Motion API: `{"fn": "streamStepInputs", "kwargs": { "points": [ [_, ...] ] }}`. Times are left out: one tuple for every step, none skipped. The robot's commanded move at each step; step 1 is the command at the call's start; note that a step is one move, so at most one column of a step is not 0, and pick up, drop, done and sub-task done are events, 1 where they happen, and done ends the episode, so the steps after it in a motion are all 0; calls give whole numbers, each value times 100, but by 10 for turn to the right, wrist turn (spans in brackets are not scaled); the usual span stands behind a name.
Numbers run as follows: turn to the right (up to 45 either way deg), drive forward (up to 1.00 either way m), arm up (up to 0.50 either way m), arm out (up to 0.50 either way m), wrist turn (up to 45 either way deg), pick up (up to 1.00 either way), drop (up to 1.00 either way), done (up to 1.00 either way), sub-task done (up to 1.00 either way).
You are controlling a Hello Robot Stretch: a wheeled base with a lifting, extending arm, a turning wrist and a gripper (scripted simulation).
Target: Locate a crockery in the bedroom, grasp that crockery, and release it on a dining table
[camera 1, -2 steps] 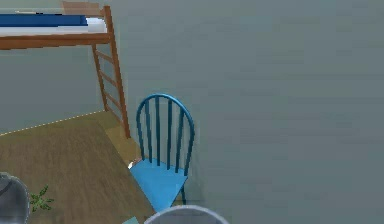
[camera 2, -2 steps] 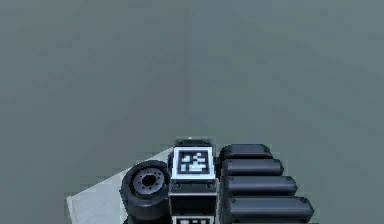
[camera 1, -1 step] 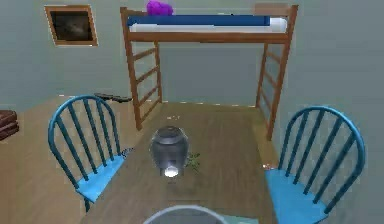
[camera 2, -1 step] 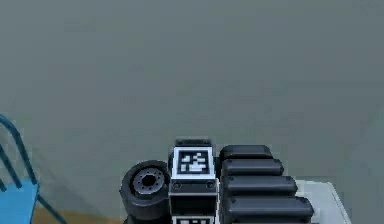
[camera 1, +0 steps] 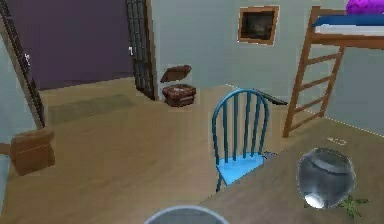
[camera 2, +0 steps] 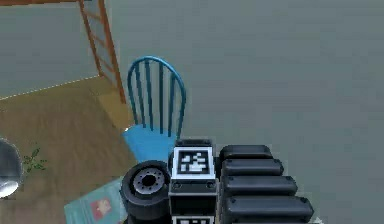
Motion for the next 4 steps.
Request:
{"fn": "streamStepInputs", "kwargs": {
  "points": [
    [-210,0,0,0,0,0,0,0,0],
    [0,60,0,0,0,0,0,0,0],
    [270,0,0,0,0,0,0,0,0],
    [0,40,0,0,0,0,0,0,0]
  ]
}}
